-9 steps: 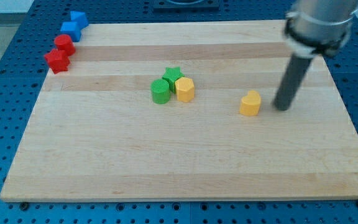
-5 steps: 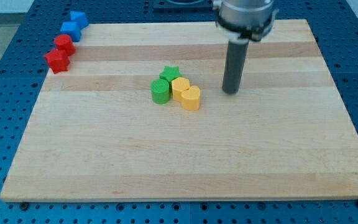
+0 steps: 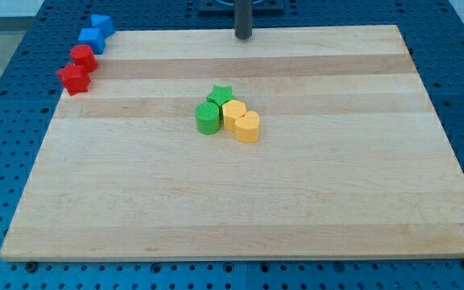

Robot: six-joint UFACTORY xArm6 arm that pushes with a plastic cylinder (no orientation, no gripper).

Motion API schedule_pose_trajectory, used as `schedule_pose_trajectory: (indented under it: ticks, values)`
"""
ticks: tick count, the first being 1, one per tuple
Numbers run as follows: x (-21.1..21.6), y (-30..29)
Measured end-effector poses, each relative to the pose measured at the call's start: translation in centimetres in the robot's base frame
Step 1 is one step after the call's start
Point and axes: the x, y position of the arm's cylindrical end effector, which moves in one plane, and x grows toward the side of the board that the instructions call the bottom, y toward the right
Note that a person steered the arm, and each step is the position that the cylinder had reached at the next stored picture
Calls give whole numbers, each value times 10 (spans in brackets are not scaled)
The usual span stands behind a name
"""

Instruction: Point at top center

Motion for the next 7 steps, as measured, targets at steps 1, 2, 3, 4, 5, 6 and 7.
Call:
schedule_pose_trajectory:
  ticks: [1, 2, 3, 4, 5, 6, 7]
  values:
    - [0, 0]
    - [0, 0]
    - [-1, 0]
    - [-3, 0]
    - [-5, 0]
    - [-5, 0]
    - [-4, 0]
